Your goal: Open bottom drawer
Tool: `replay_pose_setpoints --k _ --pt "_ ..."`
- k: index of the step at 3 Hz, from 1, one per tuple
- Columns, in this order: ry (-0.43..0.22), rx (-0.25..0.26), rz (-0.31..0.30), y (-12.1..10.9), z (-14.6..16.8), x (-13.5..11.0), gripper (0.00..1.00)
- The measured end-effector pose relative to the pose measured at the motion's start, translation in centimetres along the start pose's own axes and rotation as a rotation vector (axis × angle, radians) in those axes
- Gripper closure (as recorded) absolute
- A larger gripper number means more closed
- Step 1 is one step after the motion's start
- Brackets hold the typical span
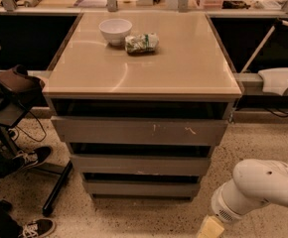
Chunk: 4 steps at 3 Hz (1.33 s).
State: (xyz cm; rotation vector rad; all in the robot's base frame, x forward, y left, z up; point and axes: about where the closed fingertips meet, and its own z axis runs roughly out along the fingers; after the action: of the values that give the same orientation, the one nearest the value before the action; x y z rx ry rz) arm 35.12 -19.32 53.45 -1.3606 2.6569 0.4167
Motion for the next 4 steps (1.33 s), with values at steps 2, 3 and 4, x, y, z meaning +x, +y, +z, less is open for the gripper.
replay_pose_setpoints --k 2,3,4 --pt "-0.131 -0.006 0.158 -1.4 9.0 1.8 0.0" --pt "-0.324 0.04 0.202 -6.1 12.6 -0.3 0.0" --pt "-0.482 0.027 0.188 -9.9 15.2 -3.5 0.0"
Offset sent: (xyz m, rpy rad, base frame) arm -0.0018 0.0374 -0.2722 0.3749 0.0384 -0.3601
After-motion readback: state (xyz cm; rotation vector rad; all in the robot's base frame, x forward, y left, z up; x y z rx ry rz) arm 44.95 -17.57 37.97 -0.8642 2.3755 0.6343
